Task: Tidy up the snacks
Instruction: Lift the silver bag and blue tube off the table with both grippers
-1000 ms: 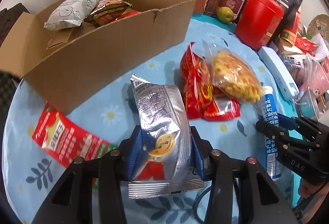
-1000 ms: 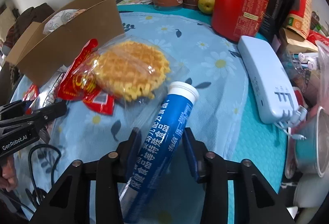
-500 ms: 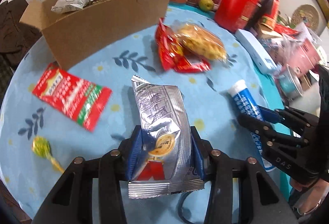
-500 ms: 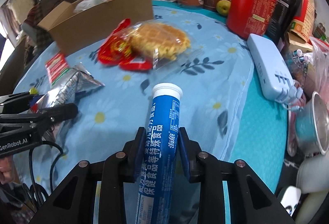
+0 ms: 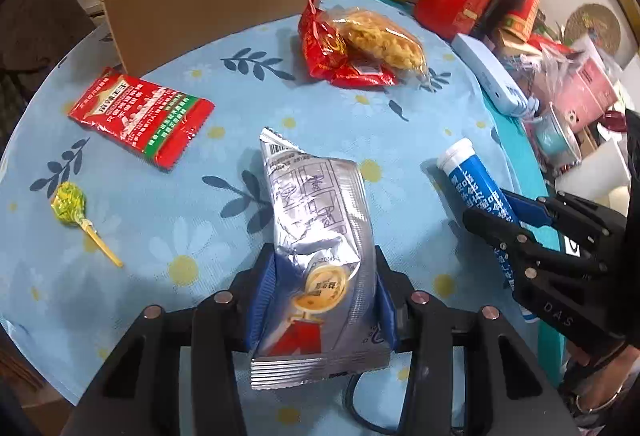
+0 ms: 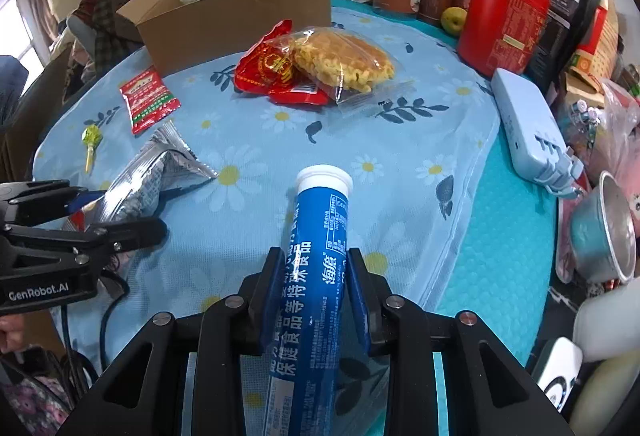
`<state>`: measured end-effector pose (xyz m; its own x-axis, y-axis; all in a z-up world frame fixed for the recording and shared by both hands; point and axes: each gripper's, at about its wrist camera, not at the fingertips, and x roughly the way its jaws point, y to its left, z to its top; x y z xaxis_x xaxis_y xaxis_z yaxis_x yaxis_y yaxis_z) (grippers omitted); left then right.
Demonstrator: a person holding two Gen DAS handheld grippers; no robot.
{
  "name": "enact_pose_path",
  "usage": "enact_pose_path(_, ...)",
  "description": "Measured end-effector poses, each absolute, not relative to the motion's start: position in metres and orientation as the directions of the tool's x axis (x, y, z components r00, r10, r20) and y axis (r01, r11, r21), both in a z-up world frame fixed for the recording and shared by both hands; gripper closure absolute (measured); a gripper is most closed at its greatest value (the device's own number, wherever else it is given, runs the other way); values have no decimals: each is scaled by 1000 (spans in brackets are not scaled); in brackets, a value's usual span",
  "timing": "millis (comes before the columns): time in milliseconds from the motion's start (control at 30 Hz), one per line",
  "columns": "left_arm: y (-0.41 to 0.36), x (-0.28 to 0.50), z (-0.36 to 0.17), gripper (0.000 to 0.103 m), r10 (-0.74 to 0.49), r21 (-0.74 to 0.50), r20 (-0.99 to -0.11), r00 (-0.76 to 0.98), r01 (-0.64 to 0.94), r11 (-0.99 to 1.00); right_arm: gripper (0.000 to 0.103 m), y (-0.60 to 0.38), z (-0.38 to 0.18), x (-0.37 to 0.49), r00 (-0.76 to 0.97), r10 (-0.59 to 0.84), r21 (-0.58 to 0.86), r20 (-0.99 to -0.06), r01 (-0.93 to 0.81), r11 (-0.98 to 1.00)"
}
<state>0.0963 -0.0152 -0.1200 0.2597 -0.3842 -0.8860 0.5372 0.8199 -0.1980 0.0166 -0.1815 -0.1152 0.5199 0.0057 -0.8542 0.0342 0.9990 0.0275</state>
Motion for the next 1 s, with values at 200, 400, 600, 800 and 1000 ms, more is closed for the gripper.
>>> enact_pose_path(200,-24,96,-121,57,-334,-132,-898,287,550,825,71,-182,-121,22,498,20,34,-867,19,999)
enact_pose_path(400,-29,98,-122,51,-324,-117,-898,296,551,826,65,-179,-123,21,510,26,20,-860,-18,1000)
enact_pose_path(600,-26,100,-123,52,-354,-159,-886,299,520,839,48,-175,-125,12,520,47,12,-853,-71,997)
enact_pose_path(800,-24,102,-122,58,-355,-168,-886,300,505,846,73,-181,-123,12,536,29,15,-843,-30,999)
enact_pose_path(1000,-17,99,-114,58,-428,-264,-872,236,510,819,75,-183,-113,8,549,112,100,-828,-53,994)
